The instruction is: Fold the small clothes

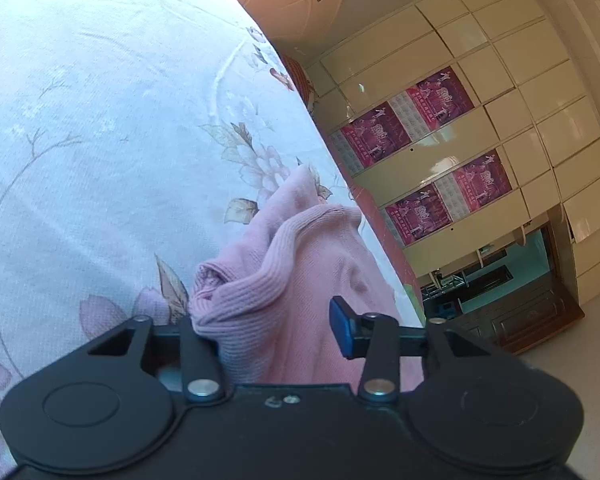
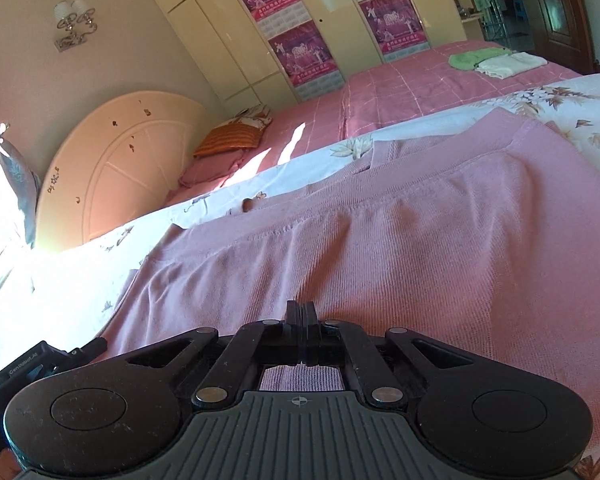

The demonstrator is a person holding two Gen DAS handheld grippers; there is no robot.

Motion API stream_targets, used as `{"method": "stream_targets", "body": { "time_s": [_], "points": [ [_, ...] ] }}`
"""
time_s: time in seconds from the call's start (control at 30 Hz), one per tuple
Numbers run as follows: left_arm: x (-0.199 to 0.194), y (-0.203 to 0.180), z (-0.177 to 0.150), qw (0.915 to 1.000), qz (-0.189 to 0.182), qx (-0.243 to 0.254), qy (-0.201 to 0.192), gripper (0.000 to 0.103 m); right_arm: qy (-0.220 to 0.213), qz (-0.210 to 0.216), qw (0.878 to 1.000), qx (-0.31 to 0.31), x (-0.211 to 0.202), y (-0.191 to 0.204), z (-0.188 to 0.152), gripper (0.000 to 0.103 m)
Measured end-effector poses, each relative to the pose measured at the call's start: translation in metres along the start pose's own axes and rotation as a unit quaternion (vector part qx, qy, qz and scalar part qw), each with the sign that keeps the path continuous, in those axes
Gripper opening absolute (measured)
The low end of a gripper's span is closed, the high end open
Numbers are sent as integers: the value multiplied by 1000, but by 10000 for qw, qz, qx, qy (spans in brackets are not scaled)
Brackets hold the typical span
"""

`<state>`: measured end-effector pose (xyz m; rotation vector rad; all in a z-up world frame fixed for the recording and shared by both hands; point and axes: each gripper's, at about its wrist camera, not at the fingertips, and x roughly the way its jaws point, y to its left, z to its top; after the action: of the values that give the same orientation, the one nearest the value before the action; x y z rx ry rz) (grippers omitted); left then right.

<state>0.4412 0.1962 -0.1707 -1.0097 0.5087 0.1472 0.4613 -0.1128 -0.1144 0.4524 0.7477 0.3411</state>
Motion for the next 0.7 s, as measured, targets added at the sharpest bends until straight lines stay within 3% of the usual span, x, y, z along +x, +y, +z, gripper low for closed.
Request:
{"method": "stream_targets", "body": {
  "time_s": [0.07, 0.23, 0.33, 0.4, 0.57, 0.7],
  "points": [
    [3, 6, 2, 9999, 74, -79, 50, 19, -12, 64, 10000, 43, 1, -2, -3, 0],
    [4, 16, 3, 9999, -61, -15, 88, 15, -269, 379, 9989, 60, -3, -2, -5, 0],
    [3, 13, 3, 9999, -57, 67, 86, 11, 215, 99, 9997, -6, 18, -7, -12, 0],
    [-2, 8, 5, 9999, -35, 110, 78, 10, 197, 200, 9995, 173, 18, -12, -10, 0],
    [0, -14, 5, 9976, 264, 606, 202, 10, 115, 211, 9991, 355, 3, -21, -3, 0],
    [-10, -67, -8, 9867, 60, 1620, 95, 10, -335, 134, 9966, 735, -33, -52, 9, 0]
  ]
}}
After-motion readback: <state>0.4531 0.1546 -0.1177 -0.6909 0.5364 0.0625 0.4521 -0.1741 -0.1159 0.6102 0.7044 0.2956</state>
